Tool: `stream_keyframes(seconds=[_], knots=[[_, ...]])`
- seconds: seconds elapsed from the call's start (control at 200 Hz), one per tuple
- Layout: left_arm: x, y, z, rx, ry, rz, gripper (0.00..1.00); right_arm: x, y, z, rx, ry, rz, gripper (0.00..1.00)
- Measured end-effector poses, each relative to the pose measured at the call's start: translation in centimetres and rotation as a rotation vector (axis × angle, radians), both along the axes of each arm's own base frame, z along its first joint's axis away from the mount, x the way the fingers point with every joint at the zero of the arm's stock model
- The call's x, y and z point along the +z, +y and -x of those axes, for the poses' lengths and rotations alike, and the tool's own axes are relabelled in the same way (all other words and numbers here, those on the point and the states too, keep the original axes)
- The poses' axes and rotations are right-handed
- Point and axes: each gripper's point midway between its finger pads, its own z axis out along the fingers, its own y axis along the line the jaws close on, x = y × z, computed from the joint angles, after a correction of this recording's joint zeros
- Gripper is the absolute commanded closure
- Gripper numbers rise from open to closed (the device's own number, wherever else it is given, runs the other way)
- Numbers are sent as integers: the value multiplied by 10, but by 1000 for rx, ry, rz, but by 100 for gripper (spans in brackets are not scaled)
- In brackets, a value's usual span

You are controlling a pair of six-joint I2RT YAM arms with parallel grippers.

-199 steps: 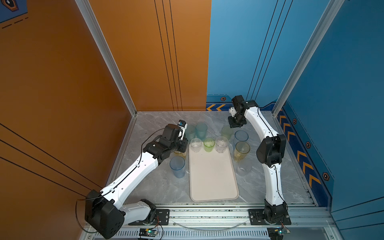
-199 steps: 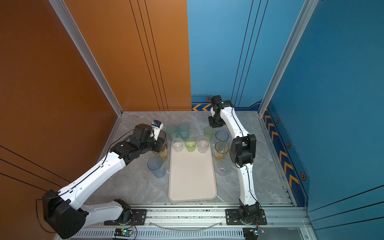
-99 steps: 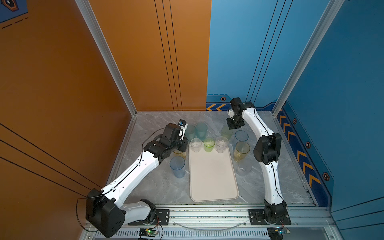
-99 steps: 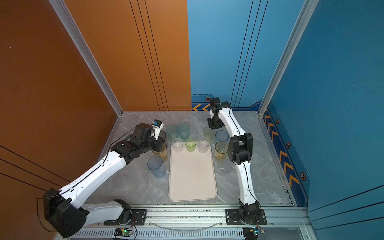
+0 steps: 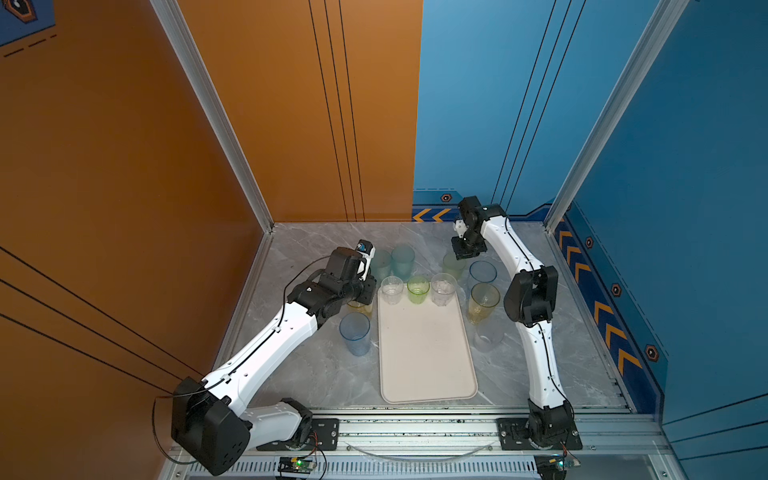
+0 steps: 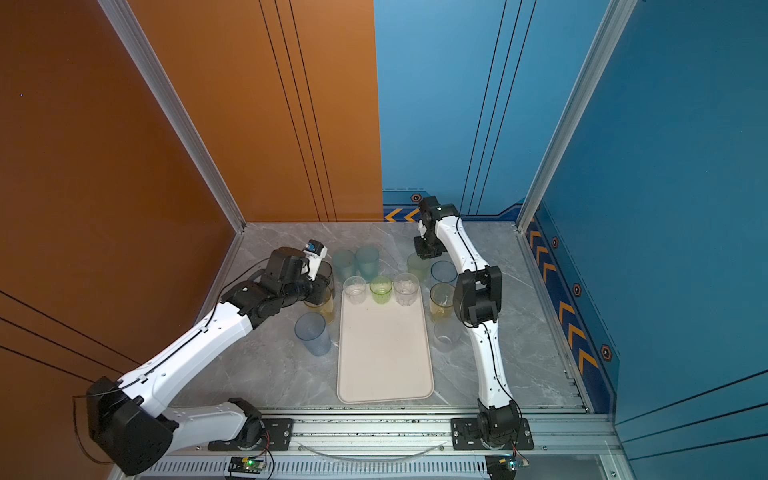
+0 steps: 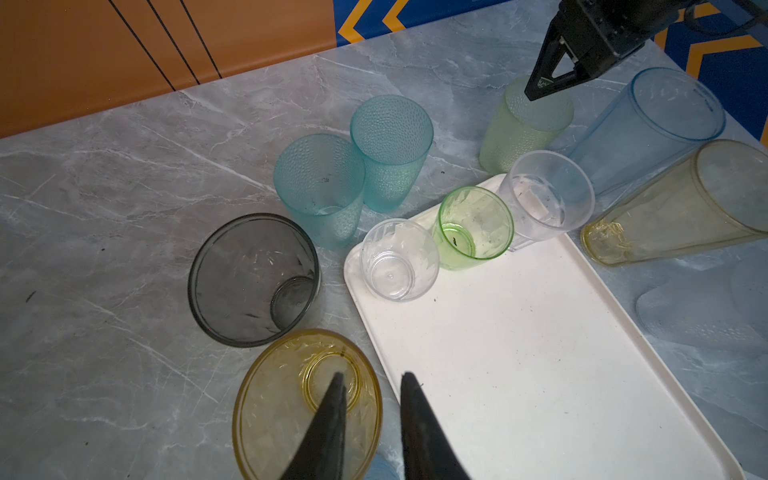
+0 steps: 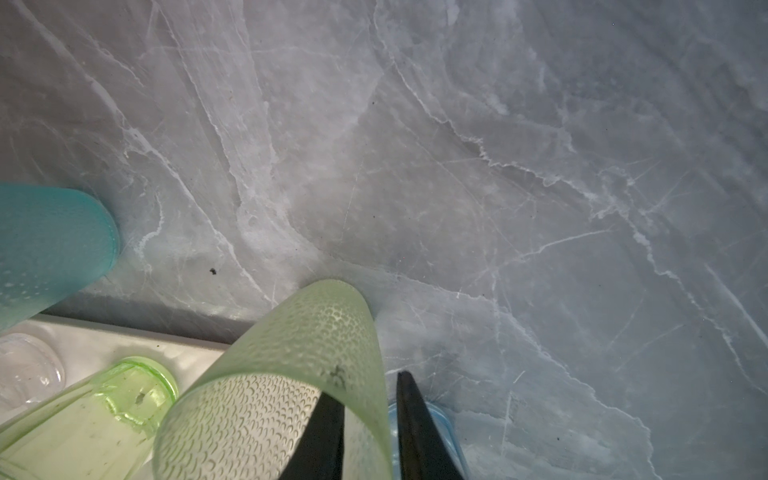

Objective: Place the glasses into the tray
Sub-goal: 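Lower the right gripper onto the dotted green cup's rim and close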

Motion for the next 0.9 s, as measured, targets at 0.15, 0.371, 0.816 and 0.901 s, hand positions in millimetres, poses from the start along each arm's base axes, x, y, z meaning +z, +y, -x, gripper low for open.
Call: stream_keyframes(seconds=[0.15, 0.371, 0.816, 0.901], knots=[[0, 0, 0, 0, 0, 0, 75, 0, 0, 0, 1, -1, -2, 85], [0, 0, 0, 0, 0, 0, 75, -3, 1, 0, 2, 5, -3, 89], [0, 0, 0, 1, 1, 0, 75, -4, 5, 1, 21, -1, 23, 100], [0, 0, 0, 1, 1, 0, 75, -3, 6, 1, 21, -3, 25, 100]])
